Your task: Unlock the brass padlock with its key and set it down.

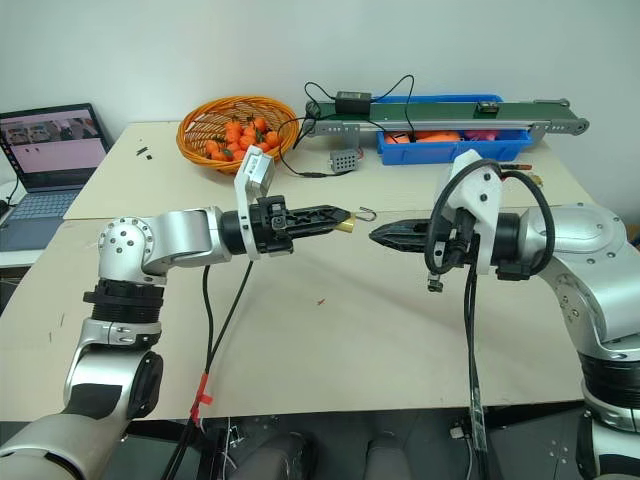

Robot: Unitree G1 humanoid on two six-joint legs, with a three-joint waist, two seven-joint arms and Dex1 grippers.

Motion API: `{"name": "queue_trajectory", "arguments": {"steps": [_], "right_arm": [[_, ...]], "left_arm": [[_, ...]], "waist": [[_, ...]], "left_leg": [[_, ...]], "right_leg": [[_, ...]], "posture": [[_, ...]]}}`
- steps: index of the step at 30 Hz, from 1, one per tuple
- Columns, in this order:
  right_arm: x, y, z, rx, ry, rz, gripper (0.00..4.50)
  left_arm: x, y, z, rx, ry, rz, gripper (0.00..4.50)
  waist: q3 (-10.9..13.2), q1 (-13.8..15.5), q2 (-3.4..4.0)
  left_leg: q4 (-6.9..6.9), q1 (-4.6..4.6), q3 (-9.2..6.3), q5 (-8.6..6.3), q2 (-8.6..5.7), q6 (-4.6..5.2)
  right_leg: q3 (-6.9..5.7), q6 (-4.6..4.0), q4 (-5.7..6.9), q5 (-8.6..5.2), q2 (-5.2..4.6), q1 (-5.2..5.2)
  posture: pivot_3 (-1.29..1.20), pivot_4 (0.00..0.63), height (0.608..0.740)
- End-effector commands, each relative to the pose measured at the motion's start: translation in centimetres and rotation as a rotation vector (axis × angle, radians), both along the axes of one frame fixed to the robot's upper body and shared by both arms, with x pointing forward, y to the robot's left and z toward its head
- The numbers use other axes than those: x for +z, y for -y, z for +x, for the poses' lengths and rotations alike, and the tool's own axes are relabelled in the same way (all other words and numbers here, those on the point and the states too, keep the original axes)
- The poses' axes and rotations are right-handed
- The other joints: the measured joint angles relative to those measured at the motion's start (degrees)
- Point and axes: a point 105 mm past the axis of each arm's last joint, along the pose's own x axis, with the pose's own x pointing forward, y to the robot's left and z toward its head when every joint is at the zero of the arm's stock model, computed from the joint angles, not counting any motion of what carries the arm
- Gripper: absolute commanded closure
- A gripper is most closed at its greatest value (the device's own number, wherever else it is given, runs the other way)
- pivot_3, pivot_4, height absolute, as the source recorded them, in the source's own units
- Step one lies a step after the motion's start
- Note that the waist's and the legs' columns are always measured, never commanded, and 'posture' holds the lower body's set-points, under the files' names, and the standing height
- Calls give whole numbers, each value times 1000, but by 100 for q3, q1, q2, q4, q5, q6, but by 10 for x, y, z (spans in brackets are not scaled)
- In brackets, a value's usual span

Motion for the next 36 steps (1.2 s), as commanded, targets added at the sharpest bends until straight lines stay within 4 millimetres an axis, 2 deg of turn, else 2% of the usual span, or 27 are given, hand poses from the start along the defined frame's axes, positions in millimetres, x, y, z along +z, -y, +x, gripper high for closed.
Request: {"name": "queue_trajectory", "arguments": {"steps": [1,5,13,36], "right_arm": [[24,-5,-10,29,75,35,4468],[34,-8,-12,42,90,63,4468],[39,-12,-5,33,127,81,4468],[21,-14,9,35,122,23,4468]], "left_arm": [[14,1,-4,-21,49,-27,4500],[14,1,-4,-21,51,-27,4500],[13,-1,-4,-11,52,-27,4500],[19,-4,-4,4,57,-38,4500]], "waist": [[0,1,0],[1,-2,-1],[4,-2,-6],[4,-5,-7]], "left_leg": [[0,0,0,0,0,0],[0,-1,3,0,0,0],[0,-2,4,-2,0,4],[0,-4,8,-2,0,4]], "right_leg": [[0,0,0,0,0,0],[3,0,0,0,0,-2],[3,1,-1,0,-1,-3],[9,1,0,1,0,-9]], "posture": [[0,150,740],[0,150,740],[0,150,740],[0,150,740]]}}
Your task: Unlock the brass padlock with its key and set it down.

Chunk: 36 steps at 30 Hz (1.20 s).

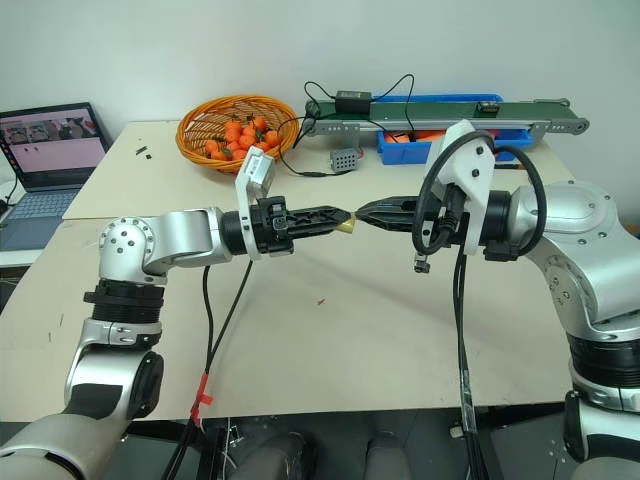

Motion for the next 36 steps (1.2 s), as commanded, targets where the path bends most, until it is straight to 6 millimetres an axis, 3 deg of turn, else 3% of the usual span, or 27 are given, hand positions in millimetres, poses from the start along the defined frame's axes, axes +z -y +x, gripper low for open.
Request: {"name": "queue_trajectory", "arguments": {"steps": [1,17,29,36], "right_arm": [[4,-1,1,10,46,-2,4468],[2,2,12,2,51,0,4468],[23,0,5,44,54,55,4468],[15,3,12,16,61,17,4468]], "left_arm": [[19,-3,-5,1,61,-43,4500],[24,-3,-7,19,66,-55,4500],[22,-2,-8,16,61,-59,4500],[22,0,-10,9,59,-64,4500]], "waist": [[0,-2,0],[0,-1,0],[0,1,-1],[1,-2,-1]], "left_leg": [[0,0,1,0,0,0],[0,-4,8,0,0,0],[-1,-5,10,0,1,0],[-1,-6,10,0,1,0]], "right_leg": [[1,0,0,0,0,0],[11,1,2,1,1,-10],[13,1,2,1,2,-13],[14,1,3,1,1,-14]], "posture": [[0,150,740],[0,150,740],[0,150,740],[0,150,740]]}}
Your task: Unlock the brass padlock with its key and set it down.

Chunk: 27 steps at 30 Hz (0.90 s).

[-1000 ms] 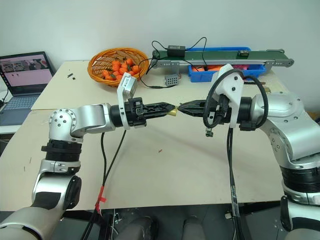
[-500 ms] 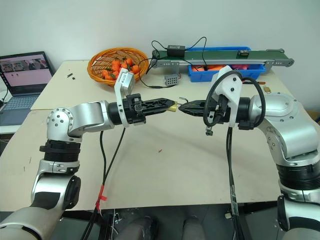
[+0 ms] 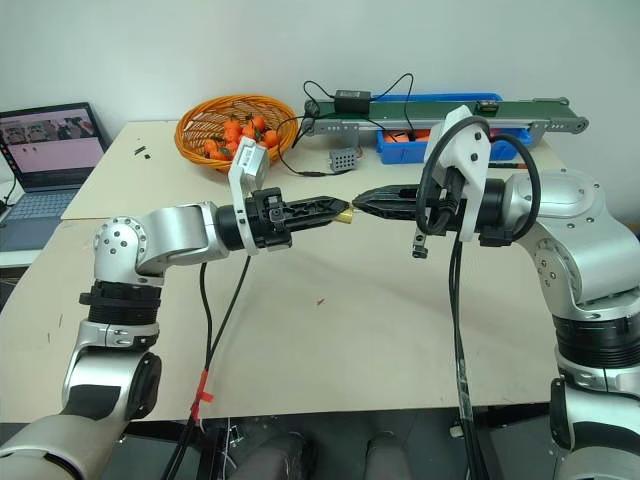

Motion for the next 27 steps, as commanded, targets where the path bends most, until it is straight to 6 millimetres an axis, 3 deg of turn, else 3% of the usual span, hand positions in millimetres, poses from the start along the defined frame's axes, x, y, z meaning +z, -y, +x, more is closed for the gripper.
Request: {"name": "queue_trajectory", "arguments": {"steps": [1,11,19,27], "right_arm": [[8,4,-1,-11,63,-16,4468],[6,8,6,-30,67,-9,4468],[31,20,-10,-12,36,28,4468],[32,39,-8,-93,37,3,4468]], "left_arm": [[13,1,-9,-27,44,-40,4500],[12,1,-10,-23,43,-44,4500],[8,-2,-8,-15,38,-31,4500],[-19,-15,1,31,17,71,4500]], "waist": [[0,-1,0],[0,2,0],[0,6,0],[0,-13,-1]], "left_leg": [[0,-1,1,0,0,0],[0,-1,3,0,0,0],[0,-4,3,0,0,0],[-2,-2,10,0,2,1]], "right_leg": [[0,0,0,0,0,-2],[2,0,2,0,0,-3],[3,0,0,0,0,-4],[8,0,3,0,2,-6]], "posture": [[0,150,740],[0,150,740],[0,150,740],[0,150,740]]}}
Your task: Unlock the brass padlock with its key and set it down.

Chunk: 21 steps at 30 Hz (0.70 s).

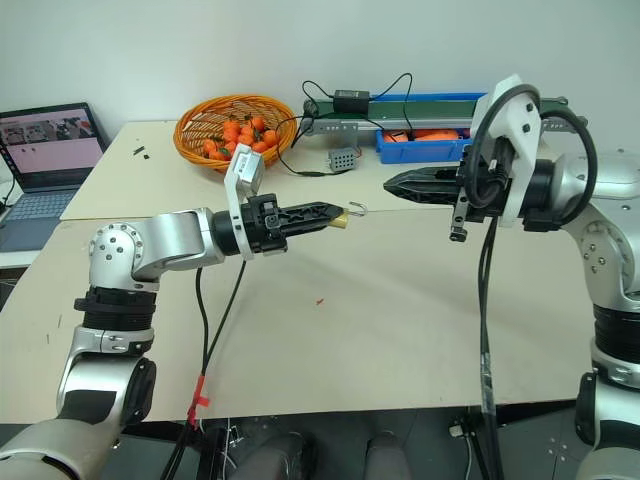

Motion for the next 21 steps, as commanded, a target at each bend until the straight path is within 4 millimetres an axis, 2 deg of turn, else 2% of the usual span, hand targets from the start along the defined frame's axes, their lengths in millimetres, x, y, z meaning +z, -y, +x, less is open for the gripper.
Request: {"name": "queue_trajectory", "arguments": {"steps": [1,9,15,21], "right_arm": [[15,3,-5,-19,68,22,4468],[15,-11,-10,-9,72,69,4468],[16,-14,-18,-11,73,97,4468],[18,-15,-24,-8,74,109,4468]], "left_arm": [[-7,-4,2,7,10,31,4500],[-50,-11,20,80,-83,155,4500],[-99,-4,36,138,-207,245,4500],[-117,6,39,126,-246,265,4500]], "waist": [[0,-1,0],[0,10,0],[0,22,-1],[1,3,-3]], "left_leg": [[0,0,1,0,0,0],[-1,-6,3,-1,0,2],[0,-5,3,-2,-1,3],[-1,-12,6,-3,-1,5]], "right_leg": [[2,0,1,0,0,-2],[3,0,0,0,-1,-8],[1,1,-2,1,-1,-4],[2,3,-3,2,-2,-10]], "posture": [[0,150,740],[0,150,740],[0,150,740],[0,150,740]]}}
